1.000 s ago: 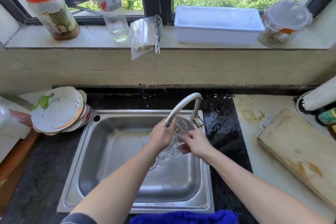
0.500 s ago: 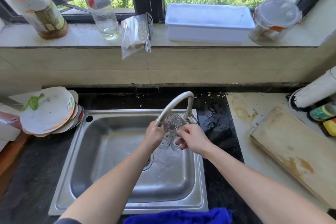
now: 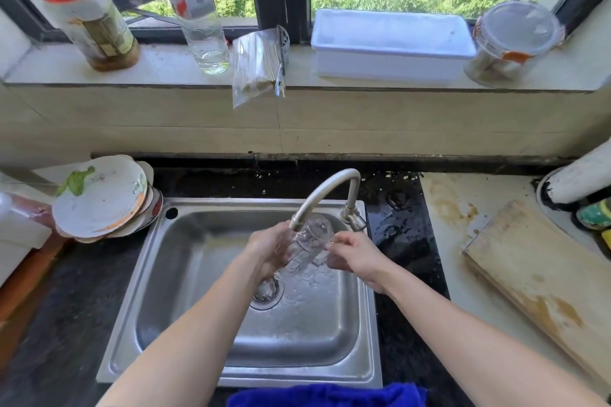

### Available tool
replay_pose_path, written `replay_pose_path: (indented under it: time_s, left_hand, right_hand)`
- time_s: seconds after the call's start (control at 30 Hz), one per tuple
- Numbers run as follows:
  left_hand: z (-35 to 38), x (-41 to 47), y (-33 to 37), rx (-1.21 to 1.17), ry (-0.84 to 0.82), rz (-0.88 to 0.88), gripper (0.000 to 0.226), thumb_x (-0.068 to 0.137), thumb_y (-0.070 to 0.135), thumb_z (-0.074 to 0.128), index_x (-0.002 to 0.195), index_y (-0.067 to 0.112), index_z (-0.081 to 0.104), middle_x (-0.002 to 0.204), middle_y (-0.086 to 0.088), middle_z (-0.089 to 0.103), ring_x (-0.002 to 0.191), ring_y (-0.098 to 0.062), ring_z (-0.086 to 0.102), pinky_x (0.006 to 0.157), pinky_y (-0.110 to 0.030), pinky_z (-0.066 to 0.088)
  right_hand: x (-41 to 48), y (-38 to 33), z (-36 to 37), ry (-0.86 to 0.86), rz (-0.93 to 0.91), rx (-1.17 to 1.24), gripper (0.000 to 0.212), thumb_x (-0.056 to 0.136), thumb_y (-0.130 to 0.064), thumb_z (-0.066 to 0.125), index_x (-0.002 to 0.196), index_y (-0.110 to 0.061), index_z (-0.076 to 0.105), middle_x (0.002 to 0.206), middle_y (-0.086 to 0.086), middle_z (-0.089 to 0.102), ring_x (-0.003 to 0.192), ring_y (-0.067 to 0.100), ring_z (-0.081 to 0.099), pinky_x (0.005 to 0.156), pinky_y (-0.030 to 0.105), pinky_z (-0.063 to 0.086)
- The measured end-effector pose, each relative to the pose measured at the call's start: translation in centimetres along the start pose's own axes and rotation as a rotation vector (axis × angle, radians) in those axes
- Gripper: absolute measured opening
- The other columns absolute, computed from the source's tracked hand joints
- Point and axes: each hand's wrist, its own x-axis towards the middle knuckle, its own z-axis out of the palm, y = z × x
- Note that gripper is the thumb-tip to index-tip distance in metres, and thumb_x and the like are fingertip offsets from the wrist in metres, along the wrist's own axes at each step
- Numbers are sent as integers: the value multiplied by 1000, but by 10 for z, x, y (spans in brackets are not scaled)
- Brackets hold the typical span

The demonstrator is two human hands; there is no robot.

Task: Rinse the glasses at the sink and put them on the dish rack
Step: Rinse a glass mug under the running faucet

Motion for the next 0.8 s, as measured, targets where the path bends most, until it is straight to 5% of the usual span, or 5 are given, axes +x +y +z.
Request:
replay_pose_path:
  time_s: [0.13,0.23,0.4,0.63,0.8]
  left_hand:
    - [5,-7,0,42,36,255,12,81,-6,60,80,4,67,56,-5,50,44,-11,33,37,-18,25]
    - [9,-17,2,184,-22,343,9,82,-4,64,82,5,67,60,0,54,47,-9,41,43,-20,32]
    - [24,-10,-5,550,164,447,6,91,20,57,85,21,58,81,0,60,71,-17,55,60,-29,38]
    - [13,-3,-4,528,387,411,22,94,28,47,86,11,60,78,-5,63,77,-25,60,68,-34,47]
    - [30,-6,-11,533,340,370,23,92,33,53,96,11,57,93,-9,61,80,-24,55,68,-32,42]
  right_hand:
    - [2,-1,3,38,209,603,25,100,-11,40,109,4,59,103,26,68,94,40,67,87,50,56]
    - [6,-1,9,228,266,552,14,97,-5,51,94,0,64,75,14,68,57,21,65,48,28,53]
    - [15,2,21,315,327,458,20,93,2,50,77,-5,61,63,8,57,48,15,47,33,17,35]
    - [20,4,35,472,12,71,27,93,-5,43,69,-8,54,64,6,40,61,18,37,60,31,29]
    - [14,-5,43,545,-156,-178,30,100,-17,43,121,-10,63,105,4,66,94,20,59,84,34,48]
